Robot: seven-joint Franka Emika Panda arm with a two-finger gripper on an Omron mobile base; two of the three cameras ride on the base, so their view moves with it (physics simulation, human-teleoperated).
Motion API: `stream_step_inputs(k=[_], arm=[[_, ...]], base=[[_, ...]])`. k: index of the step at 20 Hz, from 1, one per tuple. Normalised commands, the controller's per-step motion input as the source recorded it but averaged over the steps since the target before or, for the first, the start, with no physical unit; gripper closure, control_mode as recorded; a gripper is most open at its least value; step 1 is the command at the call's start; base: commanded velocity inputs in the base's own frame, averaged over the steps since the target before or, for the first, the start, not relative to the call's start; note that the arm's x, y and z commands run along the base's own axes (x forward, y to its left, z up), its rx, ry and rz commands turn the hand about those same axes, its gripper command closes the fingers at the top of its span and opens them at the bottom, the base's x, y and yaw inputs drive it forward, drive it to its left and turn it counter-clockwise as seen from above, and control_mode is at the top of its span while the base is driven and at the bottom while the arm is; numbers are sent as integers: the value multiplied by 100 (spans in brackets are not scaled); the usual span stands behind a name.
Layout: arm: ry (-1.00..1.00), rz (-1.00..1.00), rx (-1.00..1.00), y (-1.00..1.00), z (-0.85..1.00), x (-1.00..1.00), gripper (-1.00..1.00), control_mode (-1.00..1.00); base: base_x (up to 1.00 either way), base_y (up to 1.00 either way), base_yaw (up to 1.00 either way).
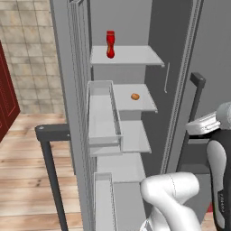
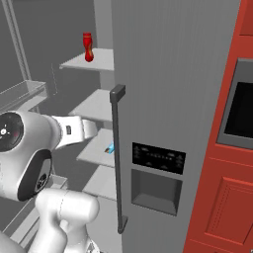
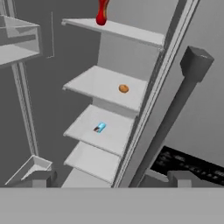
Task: Place the ketchup and mustard from the counter to the top shelf of the fridge. If the existing items in the fridge are on the top shelf, move them to other shelves.
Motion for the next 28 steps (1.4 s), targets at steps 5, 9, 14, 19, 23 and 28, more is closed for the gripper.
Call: stream_step_inputs(k=[5,9,14,19,23,28], arm=[[-7,1,0,-9,-3,-30,-100,-100],[0,0,0,0,0,0,-100,-100],[0,0,0,0,0,0,-100,100],[0,0,0,0,0,0,-100,100],[0,0,0,0,0,0,-100,100],[0,0,0,0,0,0,-100,100]], base=[[0,0,0],[0,0,0],[-9,-13,3],[-42,-98,21],[-58,-100,46],[-71,-60,80]])
